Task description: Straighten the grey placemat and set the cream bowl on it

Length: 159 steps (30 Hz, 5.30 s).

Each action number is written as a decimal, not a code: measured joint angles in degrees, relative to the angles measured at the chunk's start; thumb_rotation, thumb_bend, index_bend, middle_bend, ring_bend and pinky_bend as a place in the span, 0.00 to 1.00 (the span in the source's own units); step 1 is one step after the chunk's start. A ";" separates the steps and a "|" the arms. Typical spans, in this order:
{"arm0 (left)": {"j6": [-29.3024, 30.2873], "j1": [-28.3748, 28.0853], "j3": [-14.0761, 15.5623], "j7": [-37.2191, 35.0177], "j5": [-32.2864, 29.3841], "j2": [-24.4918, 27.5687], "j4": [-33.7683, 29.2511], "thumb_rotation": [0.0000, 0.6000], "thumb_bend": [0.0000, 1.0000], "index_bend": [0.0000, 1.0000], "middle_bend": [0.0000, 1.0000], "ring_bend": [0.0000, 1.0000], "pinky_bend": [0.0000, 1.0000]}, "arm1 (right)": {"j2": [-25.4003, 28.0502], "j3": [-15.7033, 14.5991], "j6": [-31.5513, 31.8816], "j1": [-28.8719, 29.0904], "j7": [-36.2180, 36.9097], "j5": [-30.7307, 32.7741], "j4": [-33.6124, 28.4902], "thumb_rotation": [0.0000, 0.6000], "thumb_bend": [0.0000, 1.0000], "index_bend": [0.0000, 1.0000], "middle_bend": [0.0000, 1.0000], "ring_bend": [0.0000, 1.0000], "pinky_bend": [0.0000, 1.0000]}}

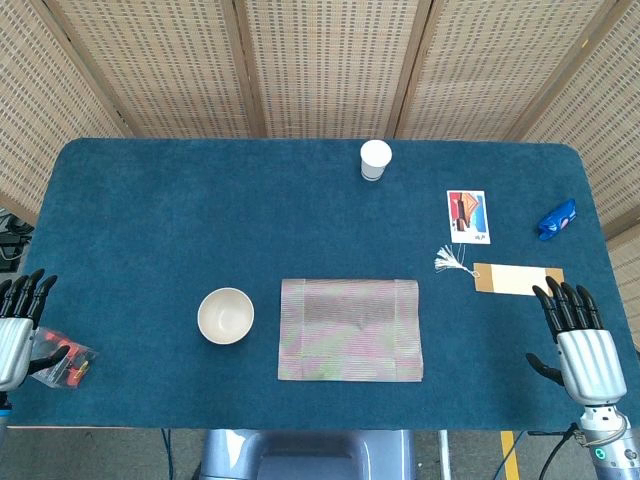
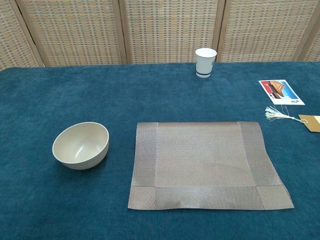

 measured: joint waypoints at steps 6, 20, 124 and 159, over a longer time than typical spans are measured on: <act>-0.12 -0.01 0.08 0.33 -0.25 0.16 -0.28 1.00 0.05 0.00 0.00 0.00 0.00 | 0.15 -0.18 -0.16 -0.04 -0.36 0.03 -0.44 1.00 0.04 0.00 0.00 0.00 0.00; -0.76 -0.15 0.46 1.08 0.01 -0.04 -0.34 1.00 0.05 0.00 0.00 0.00 0.00 | -0.80 -0.29 -0.83 0.06 -2.01 0.51 -0.81 1.00 0.04 0.00 0.00 0.00 0.00; -16.21 -21.83 -6.95 25.44 -8.49 -19.01 7.64 1.00 0.78 0.83 0.00 0.00 0.00 | 4.38 0.98 -1.01 -0.54 7.92 3.22 -3.60 1.00 0.04 0.01 0.00 0.00 0.00; -30.52 -27.95 -5.84 7.49 -13.89 -23.50 34.86 1.00 0.09 0.27 0.00 0.00 0.00 | 4.04 2.88 -1.99 -0.63 8.04 7.33 -1.23 1.00 0.04 0.01 0.00 0.00 0.00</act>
